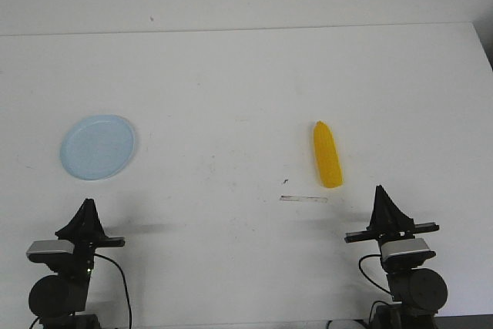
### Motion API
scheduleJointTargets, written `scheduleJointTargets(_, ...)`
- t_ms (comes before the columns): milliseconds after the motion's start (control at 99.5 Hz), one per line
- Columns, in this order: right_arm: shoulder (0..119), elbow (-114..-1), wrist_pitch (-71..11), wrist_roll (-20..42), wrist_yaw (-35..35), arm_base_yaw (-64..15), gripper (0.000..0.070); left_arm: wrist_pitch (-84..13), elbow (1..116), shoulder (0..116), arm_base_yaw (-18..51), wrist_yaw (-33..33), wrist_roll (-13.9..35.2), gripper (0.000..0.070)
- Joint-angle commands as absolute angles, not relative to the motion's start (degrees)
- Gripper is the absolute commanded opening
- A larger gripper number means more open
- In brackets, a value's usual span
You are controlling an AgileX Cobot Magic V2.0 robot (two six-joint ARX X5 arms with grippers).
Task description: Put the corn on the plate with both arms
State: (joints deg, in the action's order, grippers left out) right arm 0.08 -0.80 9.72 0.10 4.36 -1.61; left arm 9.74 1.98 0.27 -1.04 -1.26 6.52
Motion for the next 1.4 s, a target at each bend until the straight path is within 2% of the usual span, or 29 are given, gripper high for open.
scheduleJointTargets(0,0.1,-0.7,10.4,0.6,4.4,-1.7,0.0007,12.1,0.8,0.2,-1.0,-0.9,9.0,0.0001)
scheduleJointTargets(181,0.1,-0.7,10.4,0.6,4.4,-1.7,0.0007,11.2,3.1,1.5,-1.1,2.6,14.8,0.0001)
scheduleJointTargets(402,0.1,-0.7,10.4,0.6,4.4,-1.7,0.0007,10.3,11.4,9.1,-1.1,2.9,14.8,0.0001)
scheduleJointTargets(684,0.1,-0.7,10.4,0.6,4.4,-1.7,0.0007,8.4,25.8,30.3,-1.1,2.8,14.2,0.0001)
scheduleJointTargets(774,0.1,-0.7,10.4,0.6,4.4,-1.7,0.0007,3.9,31.9,38.2,-1.1,2.8,13.3,0.0001)
scheduleJointTargets(995,0.1,-0.7,10.4,0.6,4.4,-1.7,0.0007,-7.2,43.9,54.9,-1.1,2.6,2.0,0.0001)
scheduleJointTargets(1166,0.1,-0.7,10.4,0.6,4.4,-1.7,0.0007,-22.0,54.4,65.0,-3.1,2.6,2.9,0.0001)
scheduleJointTargets(1247,0.1,-0.7,10.4,0.6,4.4,-1.7,0.0007,-27.9,58.6,69.1,-5.9,2.3,4.8,0.0001)
scheduleJointTargets(1387,0.1,-0.7,10.4,0.6,4.4,-1.7,0.0007,-33.6,63.1,74.4,-12.7,-4.5,6.9,0.0001)
